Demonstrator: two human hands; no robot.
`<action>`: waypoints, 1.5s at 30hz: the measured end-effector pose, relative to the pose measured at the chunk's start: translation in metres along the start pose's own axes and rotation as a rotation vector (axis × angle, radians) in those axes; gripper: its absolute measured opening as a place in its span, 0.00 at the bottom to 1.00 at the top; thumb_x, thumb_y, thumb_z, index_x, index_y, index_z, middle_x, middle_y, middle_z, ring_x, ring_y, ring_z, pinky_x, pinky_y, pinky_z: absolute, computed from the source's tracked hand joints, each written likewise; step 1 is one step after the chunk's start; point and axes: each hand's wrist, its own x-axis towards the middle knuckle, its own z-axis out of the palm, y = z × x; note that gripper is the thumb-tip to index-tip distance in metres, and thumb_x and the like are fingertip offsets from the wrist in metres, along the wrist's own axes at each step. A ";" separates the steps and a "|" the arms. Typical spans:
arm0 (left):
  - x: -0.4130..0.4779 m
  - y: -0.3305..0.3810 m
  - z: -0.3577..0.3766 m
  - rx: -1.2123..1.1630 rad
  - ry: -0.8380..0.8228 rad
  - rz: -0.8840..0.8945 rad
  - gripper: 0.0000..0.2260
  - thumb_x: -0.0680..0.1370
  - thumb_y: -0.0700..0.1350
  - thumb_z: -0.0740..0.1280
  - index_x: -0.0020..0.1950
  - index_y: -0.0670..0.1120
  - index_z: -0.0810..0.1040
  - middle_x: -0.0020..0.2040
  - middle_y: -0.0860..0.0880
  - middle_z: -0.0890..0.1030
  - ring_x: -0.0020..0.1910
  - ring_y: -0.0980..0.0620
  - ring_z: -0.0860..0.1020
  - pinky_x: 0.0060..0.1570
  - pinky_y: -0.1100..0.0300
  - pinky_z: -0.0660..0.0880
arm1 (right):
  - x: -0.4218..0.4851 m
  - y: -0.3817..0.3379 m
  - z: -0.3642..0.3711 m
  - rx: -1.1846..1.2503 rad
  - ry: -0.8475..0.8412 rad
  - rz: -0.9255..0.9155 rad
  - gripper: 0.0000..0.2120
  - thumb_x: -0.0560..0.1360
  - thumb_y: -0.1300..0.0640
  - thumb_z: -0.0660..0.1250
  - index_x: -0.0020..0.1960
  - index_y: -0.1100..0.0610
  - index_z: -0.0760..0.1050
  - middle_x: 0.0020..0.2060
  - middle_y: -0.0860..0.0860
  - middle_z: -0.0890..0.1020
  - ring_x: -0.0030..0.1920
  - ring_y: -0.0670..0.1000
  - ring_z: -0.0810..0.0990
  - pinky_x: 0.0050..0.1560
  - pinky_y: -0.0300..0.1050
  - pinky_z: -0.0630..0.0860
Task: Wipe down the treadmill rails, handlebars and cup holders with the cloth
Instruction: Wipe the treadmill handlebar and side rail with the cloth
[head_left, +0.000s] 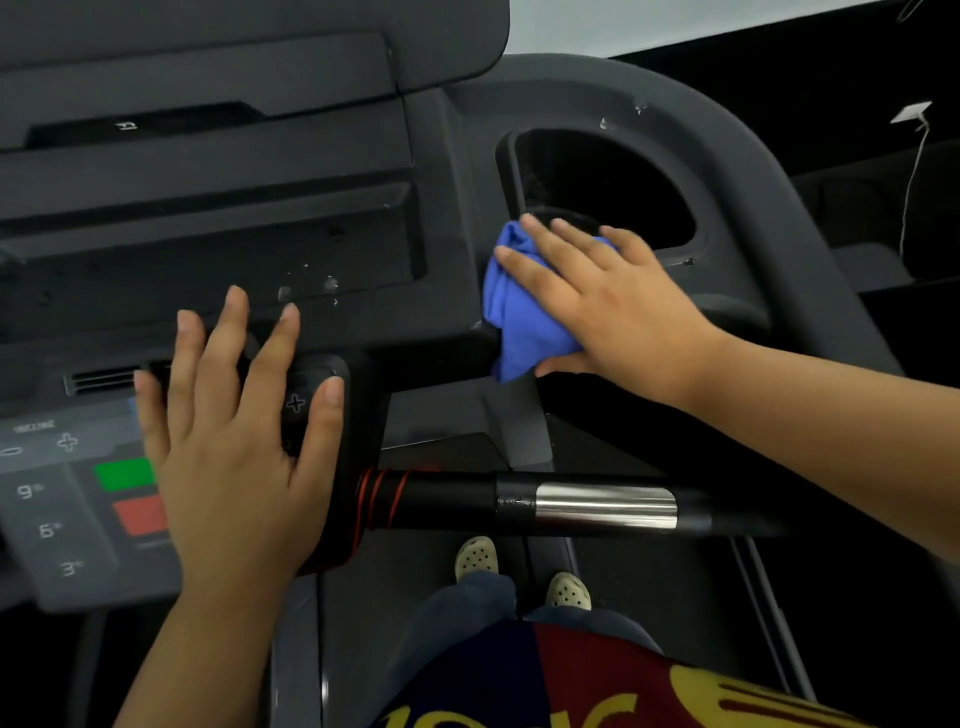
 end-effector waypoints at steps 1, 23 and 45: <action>0.000 0.000 0.000 0.000 -0.003 0.002 0.24 0.79 0.56 0.53 0.72 0.50 0.66 0.76 0.49 0.60 0.76 0.48 0.53 0.73 0.47 0.45 | -0.004 0.005 -0.001 -0.010 -0.024 0.034 0.49 0.62 0.36 0.74 0.73 0.59 0.59 0.69 0.63 0.68 0.65 0.65 0.72 0.59 0.61 0.69; -0.001 -0.004 0.000 -0.040 0.010 0.016 0.24 0.79 0.58 0.54 0.72 0.51 0.67 0.75 0.49 0.62 0.76 0.49 0.55 0.73 0.47 0.46 | -0.092 0.070 -0.030 0.043 -0.212 0.319 0.40 0.59 0.60 0.80 0.67 0.59 0.69 0.64 0.62 0.75 0.59 0.65 0.77 0.49 0.61 0.76; 0.000 -0.005 0.000 -0.051 -0.026 -0.017 0.29 0.79 0.59 0.51 0.77 0.47 0.55 0.76 0.51 0.61 0.76 0.53 0.52 0.74 0.50 0.45 | 0.080 -0.055 -0.050 0.096 -0.275 -0.405 0.46 0.69 0.31 0.60 0.77 0.51 0.46 0.76 0.56 0.54 0.75 0.56 0.56 0.71 0.60 0.54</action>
